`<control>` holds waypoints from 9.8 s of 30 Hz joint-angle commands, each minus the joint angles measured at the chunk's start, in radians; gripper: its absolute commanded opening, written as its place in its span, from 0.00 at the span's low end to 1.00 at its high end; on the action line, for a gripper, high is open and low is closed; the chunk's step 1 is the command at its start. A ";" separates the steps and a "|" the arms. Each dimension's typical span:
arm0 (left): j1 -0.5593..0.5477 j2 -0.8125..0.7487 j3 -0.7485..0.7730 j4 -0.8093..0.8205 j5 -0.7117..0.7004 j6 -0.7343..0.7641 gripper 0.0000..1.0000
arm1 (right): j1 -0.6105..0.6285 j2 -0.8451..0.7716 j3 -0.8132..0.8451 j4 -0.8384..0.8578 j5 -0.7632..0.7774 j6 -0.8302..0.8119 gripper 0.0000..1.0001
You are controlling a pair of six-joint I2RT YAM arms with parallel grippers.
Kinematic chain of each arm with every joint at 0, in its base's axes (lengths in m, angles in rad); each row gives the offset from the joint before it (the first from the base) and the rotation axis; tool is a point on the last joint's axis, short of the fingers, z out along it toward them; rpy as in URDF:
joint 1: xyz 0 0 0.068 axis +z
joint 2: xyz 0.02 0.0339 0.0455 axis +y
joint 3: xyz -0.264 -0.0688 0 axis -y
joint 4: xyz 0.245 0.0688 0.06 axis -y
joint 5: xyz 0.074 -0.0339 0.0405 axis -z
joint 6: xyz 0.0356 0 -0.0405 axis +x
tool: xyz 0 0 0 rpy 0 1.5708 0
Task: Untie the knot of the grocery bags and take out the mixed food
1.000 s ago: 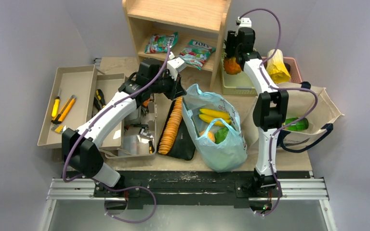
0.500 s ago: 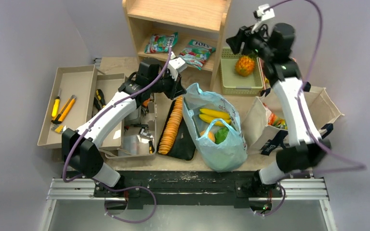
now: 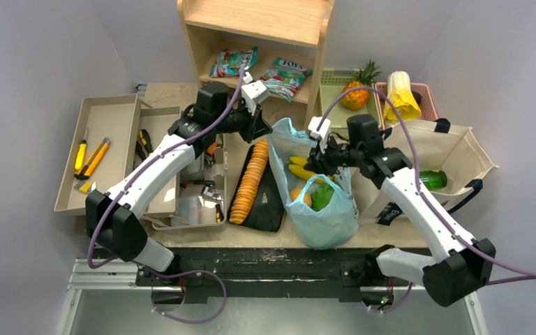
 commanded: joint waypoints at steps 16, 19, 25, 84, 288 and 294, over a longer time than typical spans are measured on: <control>-0.008 -0.051 0.004 0.063 0.015 -0.004 0.00 | 0.150 0.070 -0.343 0.376 0.606 -0.097 0.57; -0.009 -0.046 0.006 0.064 0.018 -0.002 0.00 | 0.150 0.121 -0.341 0.409 0.641 -0.119 0.61; -0.013 -0.040 0.015 0.058 0.015 0.019 0.00 | 0.148 0.241 -0.282 0.442 0.657 -0.116 0.70; 0.004 -0.005 0.024 -0.005 -0.030 -0.002 0.00 | 0.033 -0.005 0.151 0.163 0.070 0.085 0.00; -0.004 0.006 -0.023 0.036 0.030 0.082 0.00 | -0.346 1.046 1.136 0.012 0.392 0.449 0.90; -0.004 0.017 -0.005 0.039 0.047 0.082 0.00 | -0.346 0.659 0.819 0.029 0.042 0.302 0.77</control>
